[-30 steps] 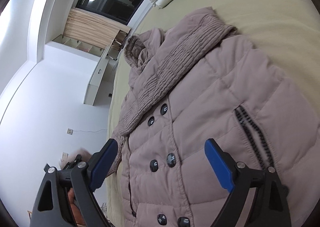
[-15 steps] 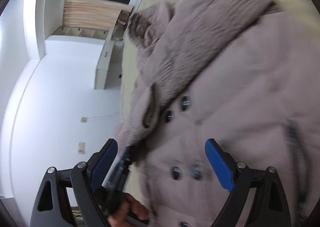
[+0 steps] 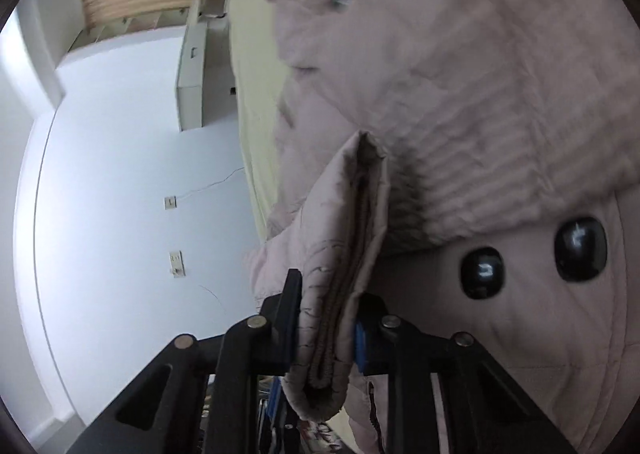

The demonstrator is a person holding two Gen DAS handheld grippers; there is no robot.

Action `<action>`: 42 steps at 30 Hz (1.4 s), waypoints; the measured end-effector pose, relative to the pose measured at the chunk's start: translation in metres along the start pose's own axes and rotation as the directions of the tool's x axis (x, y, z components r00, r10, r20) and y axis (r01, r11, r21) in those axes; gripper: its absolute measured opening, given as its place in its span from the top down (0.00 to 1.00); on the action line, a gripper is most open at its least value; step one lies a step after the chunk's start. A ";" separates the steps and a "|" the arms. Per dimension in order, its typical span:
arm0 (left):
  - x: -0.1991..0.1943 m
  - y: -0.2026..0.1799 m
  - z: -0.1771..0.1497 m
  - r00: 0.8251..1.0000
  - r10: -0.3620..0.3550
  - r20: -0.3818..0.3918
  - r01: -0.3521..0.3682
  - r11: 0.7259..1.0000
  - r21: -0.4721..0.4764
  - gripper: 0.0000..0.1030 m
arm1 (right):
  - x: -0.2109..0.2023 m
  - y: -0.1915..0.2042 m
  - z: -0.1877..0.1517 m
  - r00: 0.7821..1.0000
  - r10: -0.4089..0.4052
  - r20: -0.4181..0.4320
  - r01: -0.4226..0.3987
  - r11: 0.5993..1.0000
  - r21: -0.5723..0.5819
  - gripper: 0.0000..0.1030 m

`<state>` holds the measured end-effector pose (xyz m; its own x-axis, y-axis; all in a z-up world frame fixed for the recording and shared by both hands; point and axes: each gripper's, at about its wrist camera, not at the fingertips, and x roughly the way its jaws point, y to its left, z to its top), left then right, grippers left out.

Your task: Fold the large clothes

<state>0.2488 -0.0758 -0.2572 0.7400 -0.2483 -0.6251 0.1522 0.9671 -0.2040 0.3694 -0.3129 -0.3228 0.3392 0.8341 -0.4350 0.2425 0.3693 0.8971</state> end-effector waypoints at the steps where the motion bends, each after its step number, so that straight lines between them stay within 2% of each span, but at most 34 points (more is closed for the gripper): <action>1: -0.007 0.005 -0.003 1.000 -0.004 0.012 0.004 1.000 -0.026 0.86 | -0.005 0.011 0.001 1.000 -0.017 0.014 0.017 0.999 -0.035 0.78; 3: -0.019 0.020 -0.009 0.999 -0.003 0.034 0.006 0.995 -0.104 0.86 | -0.018 0.036 0.004 0.998 -0.035 0.050 0.040 0.995 -0.096 0.79; 5: -0.015 0.036 -0.012 1.000 -0.016 0.008 0.018 0.982 -0.187 0.86 | -0.031 0.067 0.004 0.996 -0.030 0.082 0.043 0.986 -0.163 0.79; 8: 0.006 0.057 -0.013 0.997 -0.056 -0.051 0.037 0.948 -0.317 0.86 | -0.051 0.124 -0.010 0.994 0.045 0.105 -0.014 0.961 -0.277 0.79; 11: 0.026 0.071 -0.006 0.993 -0.099 -0.058 0.064 0.898 -0.435 0.86 | -0.077 0.183 -0.028 0.986 0.127 0.111 -0.073 0.915 -0.396 0.79; 13: 0.041 0.071 0.001 0.994 -0.094 -0.062 0.056 0.889 -0.454 0.86 | -0.096 0.214 -0.037 0.978 0.175 0.113 -0.105 0.884 -0.456 0.79; 14: 0.051 0.071 0.005 0.995 -0.068 -0.077 0.026 0.891 -0.453 0.86 | -0.104 0.225 -0.041 0.974 0.194 0.115 -0.117 0.871 -0.476 0.79; 18: 0.094 0.081 0.015 0.989 -0.049 -0.140 -0.028 0.865 -0.501 0.86 | -0.145 0.242 -0.051 0.953 0.266 0.145 -0.152 0.834 -0.530 0.79; 22: 0.112 0.090 0.020 0.990 -0.015 -0.144 -0.057 0.873 -0.484 0.86 | -0.197 0.212 -0.042 0.925 0.296 0.240 -0.126 0.832 -0.541 0.79; 24: 0.118 0.088 0.021 0.988 0.015 -0.152 -0.082 0.892 -0.445 0.86 | -0.216 0.179 -0.031 0.917 0.270 0.294 -0.094 0.862 -0.499 0.80; 27: 0.132 0.080 0.017 0.979 0.065 -0.194 -0.132 0.927 -0.352 0.87 | -0.234 0.096 -0.003 0.899 0.216 0.381 -0.078 0.935 -0.346 0.80; 30: 0.139 0.072 0.016 0.972 0.100 -0.215 -0.161 0.944 -0.288 0.87 | -0.230 0.015 0.026 0.888 0.125 0.443 -0.040 0.980 -0.196 0.80; 32: 0.139 0.069 0.018 0.971 0.109 -0.215 -0.164 0.952 -0.260 0.87 | -0.215 -0.040 0.049 0.896 0.014 0.444 0.020 0.997 -0.070 0.80; 33: 0.137 0.068 0.017 0.970 0.110 -0.215 -0.163 0.955 -0.247 0.87 | -0.207 -0.059 0.057 0.898 -0.039 0.438 0.060 0.998 -0.033 0.80; 34: 0.135 0.068 0.015 0.971 0.110 -0.213 -0.161 0.958 -0.238 0.87 | -0.198 -0.079 0.064 0.890 -0.128 0.438 0.141 0.990 0.004 0.79; 35: 0.132 0.070 0.014 0.972 0.102 -0.212 -0.153 0.959 -0.238 0.87 | -0.191 -0.095 0.069 0.882 -0.178 0.436 0.181 0.983 0.035 0.77; 36: 0.125 0.066 0.011 0.972 0.094 -0.214 -0.146 0.959 -0.243 0.87 | -0.187 -0.110 0.073 0.883 -0.181 0.432 0.171 0.983 0.064 0.77; 38: 0.111 0.065 0.007 0.974 0.081 -0.213 -0.134 0.960 -0.246 0.87 | -0.186 -0.123 0.073 0.886 -0.144 0.441 0.119 0.989 0.085 0.75; 39: 0.102 0.066 0.009 0.977 0.079 -0.198 -0.127 0.961 -0.247 0.87 | -0.187 -0.122 0.071 0.884 -0.143 0.446 0.119 0.990 0.082 0.72; 40: 0.092 0.065 0.012 0.980 0.083 -0.179 -0.126 0.962 -0.244 0.87 | -0.189 -0.116 0.070 0.880 -0.163 0.446 0.146 0.987 0.073 0.65; 41: 0.082 0.063 0.015 0.984 0.091 -0.154 -0.126 0.963 -0.238 0.87 | -0.192 -0.111 0.069 0.873 -0.192 0.448 0.181 0.981 0.067 0.55; 42: 0.073 0.061 0.021 0.987 0.098 -0.128 -0.126 0.965 -0.229 0.87 | -0.198 -0.103 0.067 0.861 -0.227 0.456 0.223 0.973 0.062 0.50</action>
<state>0.3258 -0.0334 -0.2995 0.6613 -0.1572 -0.7334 -0.0963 0.9519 -0.2909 0.3385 -0.5436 -0.3342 0.6512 0.4477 -0.6128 0.3682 0.5197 0.7709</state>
